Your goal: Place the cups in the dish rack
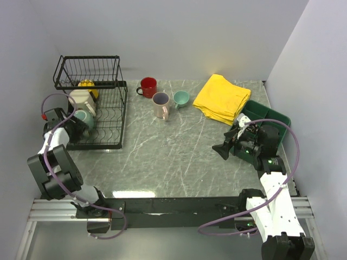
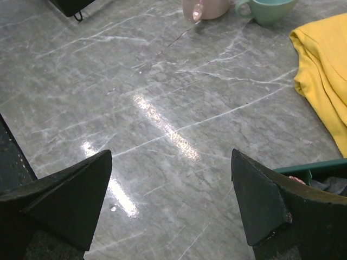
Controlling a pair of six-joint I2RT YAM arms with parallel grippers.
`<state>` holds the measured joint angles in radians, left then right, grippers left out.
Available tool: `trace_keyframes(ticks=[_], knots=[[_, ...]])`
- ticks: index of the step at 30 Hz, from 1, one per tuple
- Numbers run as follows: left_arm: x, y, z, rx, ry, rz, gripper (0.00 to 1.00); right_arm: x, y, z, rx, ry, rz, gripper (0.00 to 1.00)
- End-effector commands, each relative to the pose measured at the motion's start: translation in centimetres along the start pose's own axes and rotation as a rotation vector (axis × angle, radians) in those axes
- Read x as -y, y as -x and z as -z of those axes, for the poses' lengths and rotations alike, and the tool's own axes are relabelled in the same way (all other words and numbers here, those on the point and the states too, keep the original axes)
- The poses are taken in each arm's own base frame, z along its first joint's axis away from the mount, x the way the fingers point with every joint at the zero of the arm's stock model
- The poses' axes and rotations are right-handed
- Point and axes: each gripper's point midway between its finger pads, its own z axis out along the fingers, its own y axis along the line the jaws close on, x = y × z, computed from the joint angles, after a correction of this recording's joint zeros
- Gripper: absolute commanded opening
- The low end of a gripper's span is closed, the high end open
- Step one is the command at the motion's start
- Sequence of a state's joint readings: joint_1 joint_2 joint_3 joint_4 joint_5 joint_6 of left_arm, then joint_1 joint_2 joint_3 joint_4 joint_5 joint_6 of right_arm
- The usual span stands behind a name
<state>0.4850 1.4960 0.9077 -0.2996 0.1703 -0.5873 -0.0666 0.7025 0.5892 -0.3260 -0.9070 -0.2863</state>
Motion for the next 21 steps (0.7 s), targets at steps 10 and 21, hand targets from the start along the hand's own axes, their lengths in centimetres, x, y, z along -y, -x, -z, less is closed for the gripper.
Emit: trace_keyframes(ticks=[10,21], knots=[[1.6,5.2,5.4,0.253,-0.01,-0.074,0.77,0.4,2.0,0.5,0.038,-0.011,0.05,0.96],[7.6,1.8,12.8,0.254,-0.329,-0.145,0.89,0.4,1.7,0.5,0.027,-0.004,0.045,0.96]])
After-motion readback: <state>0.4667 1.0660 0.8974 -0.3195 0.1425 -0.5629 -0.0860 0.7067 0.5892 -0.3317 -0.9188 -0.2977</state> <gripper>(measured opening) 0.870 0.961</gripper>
